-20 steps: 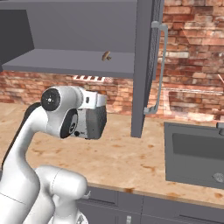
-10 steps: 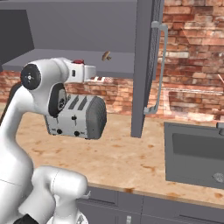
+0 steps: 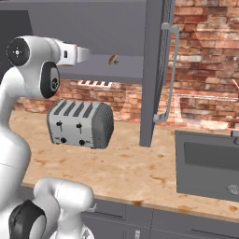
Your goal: Pick the onion, mushroom from the counter and place them in the cabinet. Then close the cabinet.
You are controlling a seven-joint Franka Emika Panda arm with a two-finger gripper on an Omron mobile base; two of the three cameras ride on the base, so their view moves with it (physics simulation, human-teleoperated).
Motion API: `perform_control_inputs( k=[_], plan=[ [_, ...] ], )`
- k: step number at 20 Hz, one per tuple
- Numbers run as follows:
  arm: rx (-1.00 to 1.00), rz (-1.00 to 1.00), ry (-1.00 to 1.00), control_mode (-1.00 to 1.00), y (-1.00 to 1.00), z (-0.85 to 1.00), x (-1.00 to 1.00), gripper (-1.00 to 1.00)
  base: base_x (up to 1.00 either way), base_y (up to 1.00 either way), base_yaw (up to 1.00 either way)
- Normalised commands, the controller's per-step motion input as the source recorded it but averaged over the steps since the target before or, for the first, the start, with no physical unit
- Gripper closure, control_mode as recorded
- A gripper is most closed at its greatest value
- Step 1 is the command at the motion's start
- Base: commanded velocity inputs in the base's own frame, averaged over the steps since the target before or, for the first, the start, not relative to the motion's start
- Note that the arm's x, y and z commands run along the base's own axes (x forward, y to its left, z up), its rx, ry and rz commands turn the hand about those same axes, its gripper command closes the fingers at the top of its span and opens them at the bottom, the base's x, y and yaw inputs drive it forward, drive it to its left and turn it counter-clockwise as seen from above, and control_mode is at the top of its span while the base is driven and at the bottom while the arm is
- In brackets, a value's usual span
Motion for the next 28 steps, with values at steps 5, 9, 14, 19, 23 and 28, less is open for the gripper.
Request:
perform_control_inputs(
  k=[5,9,14,19,23,28],
  plan=[
    [0.03,0.11,0.15,-1.0,0.66,-0.45,0.96,1.0,0.0,0.0,0.0],
    [0.01,0.1,0.13,-1.0,0.57,-0.55,1.0,1.0,0.0,0.0,0.0],
    [0.0,0.01,0.03,-1.0,0.1,-0.17,1.0,1.0,0.0,0.0,0.0],
    [0.0,0.0,0.0,-1.0,0.0,0.0,1.0,1.0,0.0,0.0,0.0],
    [0.0,0.0,0.0,-1.0,0.0,-0.04,1.0,1.0,0.0,0.0,0.0],
    [0.0,0.0,0.0,-1.0,0.0,-0.13,0.97,1.0,0.0,0.0,0.0]
  ],
)
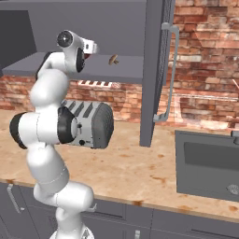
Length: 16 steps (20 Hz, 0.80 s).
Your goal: Pick the onion, mushroom from the counter and place them in the cabinet. Then close the cabinet.
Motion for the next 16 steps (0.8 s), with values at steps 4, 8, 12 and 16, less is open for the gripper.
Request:
perform_control_inputs(
  k=[4,8,12,16],
  plan=[
    [0.0,0.0,0.01,-1.0,0.03,-0.08,0.55,-1.0,0.0,0.0,0.0],
    [0.0,0.0,0.0,-1.0,0.02,-0.1,0.13,-1.0,0.0,0.0,0.0],
    [0.0,0.0,0.0,-1.0,0.13,-0.25,-0.41,-1.0,0.0,0.0,0.0],
    [0.0,-0.02,-0.21,-1.0,0.09,-0.08,-0.98,-1.0,0.0,0.0,0.0]
  ],
)
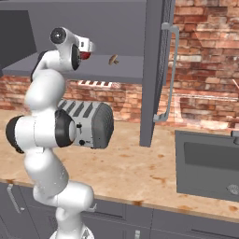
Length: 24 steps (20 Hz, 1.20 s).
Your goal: Pick the onion, mushroom from the counter and place them in the cabinet. Then close the cabinet.
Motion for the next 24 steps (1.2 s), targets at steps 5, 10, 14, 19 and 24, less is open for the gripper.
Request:
perform_control_inputs(
  k=[5,10,14,19,24],
  plan=[
    [-0.01,-0.07,-0.27,-1.0,0.0,0.07,-1.0,-1.0,0.0,0.0,0.0],
    [0.01,-0.08,-0.15,-1.0,-0.02,0.43,-1.0,-1.0,0.0,0.0,0.0],
    [0.08,-0.1,0.02,-1.0,-0.22,0.54,-1.0,-1.0,0.0,0.0,0.0],
    [0.1,-0.05,0.17,-1.0,-0.25,0.64,-1.0,-1.0,0.0,0.0,0.0],
    [0.15,-0.04,0.29,-1.0,-0.24,0.6,-1.0,-1.0,0.0,0.0,0.0]
  ],
)
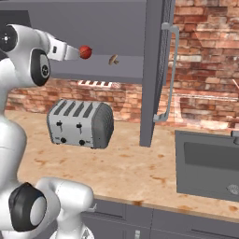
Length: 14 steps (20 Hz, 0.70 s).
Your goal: Pick the onion, mushroom from the counter and place them in the cabinet. Then close the cabinet.
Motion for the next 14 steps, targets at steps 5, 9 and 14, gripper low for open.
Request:
perform_control_inputs(
  k=[5,9,14],
  plan=[
    [0.16,-0.04,0.15,-1.0,-0.24,0.16,-1.0,-1.0,0.0,0.0,0.0],
    [0.18,-0.06,0.0,-1.0,-0.35,0.0,-1.0,-1.0,0.0,0.0,0.0],
    [0.19,-0.11,-0.07,-1.0,-0.49,0.0,-1.0,-1.0,0.0,0.0,0.0]
  ],
)
